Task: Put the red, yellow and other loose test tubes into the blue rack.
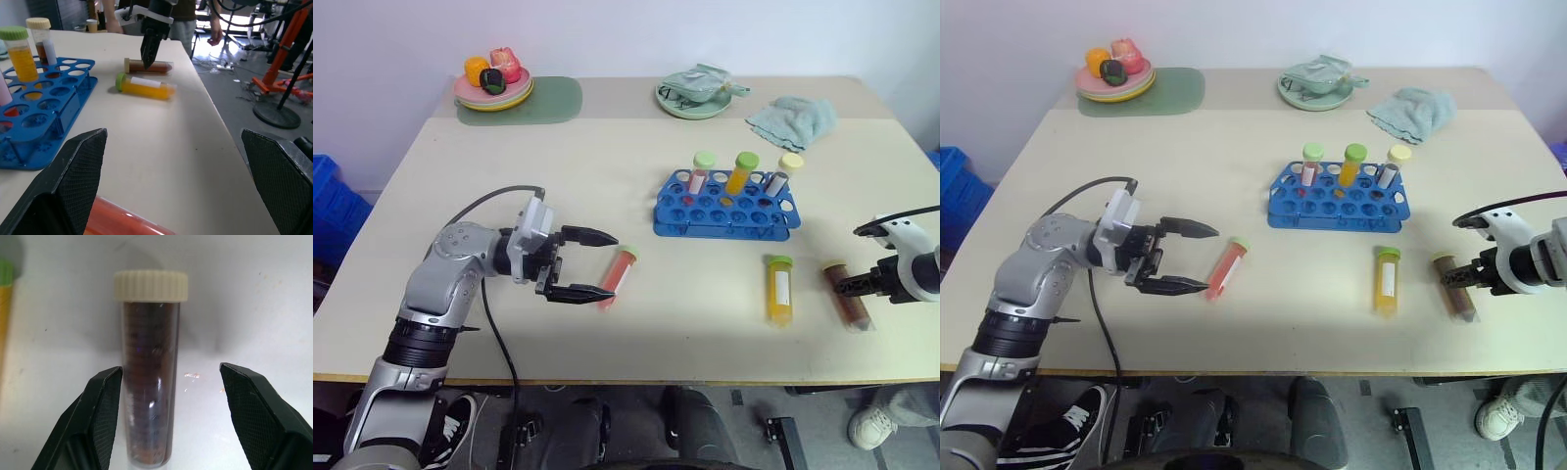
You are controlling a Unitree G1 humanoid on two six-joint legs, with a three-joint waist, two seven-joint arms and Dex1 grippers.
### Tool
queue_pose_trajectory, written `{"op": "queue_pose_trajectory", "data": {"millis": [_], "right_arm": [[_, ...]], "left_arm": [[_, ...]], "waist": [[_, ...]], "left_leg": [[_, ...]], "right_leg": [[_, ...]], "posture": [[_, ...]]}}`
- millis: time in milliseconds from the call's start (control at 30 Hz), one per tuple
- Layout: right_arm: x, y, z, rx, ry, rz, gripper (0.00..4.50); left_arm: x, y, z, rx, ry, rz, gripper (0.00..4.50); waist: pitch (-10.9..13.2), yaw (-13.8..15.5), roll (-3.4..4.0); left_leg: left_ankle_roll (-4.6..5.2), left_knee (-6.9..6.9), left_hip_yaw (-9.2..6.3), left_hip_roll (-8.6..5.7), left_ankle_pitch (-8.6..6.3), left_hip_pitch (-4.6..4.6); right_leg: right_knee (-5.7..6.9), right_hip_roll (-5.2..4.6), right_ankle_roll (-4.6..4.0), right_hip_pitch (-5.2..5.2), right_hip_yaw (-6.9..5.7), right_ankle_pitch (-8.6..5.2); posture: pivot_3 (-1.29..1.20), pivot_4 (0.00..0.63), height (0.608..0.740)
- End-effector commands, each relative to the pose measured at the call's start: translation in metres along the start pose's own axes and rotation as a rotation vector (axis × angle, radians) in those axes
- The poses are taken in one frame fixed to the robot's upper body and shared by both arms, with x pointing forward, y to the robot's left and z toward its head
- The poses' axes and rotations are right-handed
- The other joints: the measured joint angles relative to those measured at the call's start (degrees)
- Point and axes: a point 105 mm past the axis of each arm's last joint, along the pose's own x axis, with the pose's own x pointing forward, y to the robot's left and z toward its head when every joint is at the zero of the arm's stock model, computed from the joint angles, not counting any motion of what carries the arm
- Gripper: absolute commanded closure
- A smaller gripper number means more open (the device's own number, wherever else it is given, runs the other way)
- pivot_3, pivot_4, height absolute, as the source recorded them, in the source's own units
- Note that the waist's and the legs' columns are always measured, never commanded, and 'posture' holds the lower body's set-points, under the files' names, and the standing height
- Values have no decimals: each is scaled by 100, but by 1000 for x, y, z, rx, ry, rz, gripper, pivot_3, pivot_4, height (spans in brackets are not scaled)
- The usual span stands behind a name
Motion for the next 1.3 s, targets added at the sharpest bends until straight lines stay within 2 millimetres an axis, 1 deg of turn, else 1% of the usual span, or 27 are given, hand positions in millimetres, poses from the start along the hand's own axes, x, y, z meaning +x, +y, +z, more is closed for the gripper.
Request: {"op": "queue_pose_trajectory", "data": {"millis": [33,133,433,467,500,533,567,867,967,1167,1300], "right_arm": [[-6,4,7,-10,-34,1,1249],[-3,7,6,-14,-30,4,1249],[1,7,6,-31,-41,-8,1249],[1,7,6,-31,-41,-9,1845],[1,8,5,-46,-39,-3,2147],[1,9,4,-53,-36,6,2642],[1,10,3,-59,-35,5,3029],[2,9,2,-68,-44,0,3029],[2,9,3,-62,-53,-4,3605],[0,11,7,-54,-77,14,3649],[-12,18,14,-101,-138,61,3649]], "left_arm": [[1,-3,9,40,-18,-11,0],[0,-3,9,39,-16,-8,0],[0,-5,8,33,-10,-2,0],[0,-5,8,34,-10,-1,0],[0,-5,8,32,-11,-1,0],[0,-5,8,32,-11,-1,0],[0,-5,8,33,-11,-1,0],[2,-3,8,31,-12,-2,0],[2,-2,8,34,-12,-1,0],[2,0,8,35,-9,0,0],[1,1,8,30,-13,4,0]], "waist": [[0,0,0],[0,10,0],[-1,3,1],[-1,3,1],[-1,5,1],[-1,7,1],[-1,7,1],[-1,7,0],[-1,6,1],[-1,1,1],[-1,8,1]], "left_leg": [[0,0,0,0,0,0],[0,1,0,-1,0,-1],[0,1,0,-2,0,-1],[0,1,0,-2,0,0],[0,1,0,-2,0,-1],[0,1,0,-2,0,-1],[0,1,0,-2,0,-1],[0,1,0,-1,0,-1],[0,1,0,-1,0,0],[0,1,0,-2,0,0],[0,1,0,-1,0,-1]], "right_leg": [[0,0,0,0,0,0],[0,0,0,0,0,0],[0,-1,0,0,0,0],[0,-1,0,0,0,0],[0,-1,0,0,0,0],[0,-1,0,0,0,0],[0,-1,0,1,0,0],[0,-1,0,1,0,0],[0,-1,0,1,0,0],[0,-1,0,1,0,0],[0,-1,0,1,0,0]], "posture": [[0,150,740],[0,150,740],[0,150,740],[0,150,740],[0,150,740],[0,150,740],[0,150,740],[0,150,740],[0,150,740],[0,150,740],[0,150,740]]}}
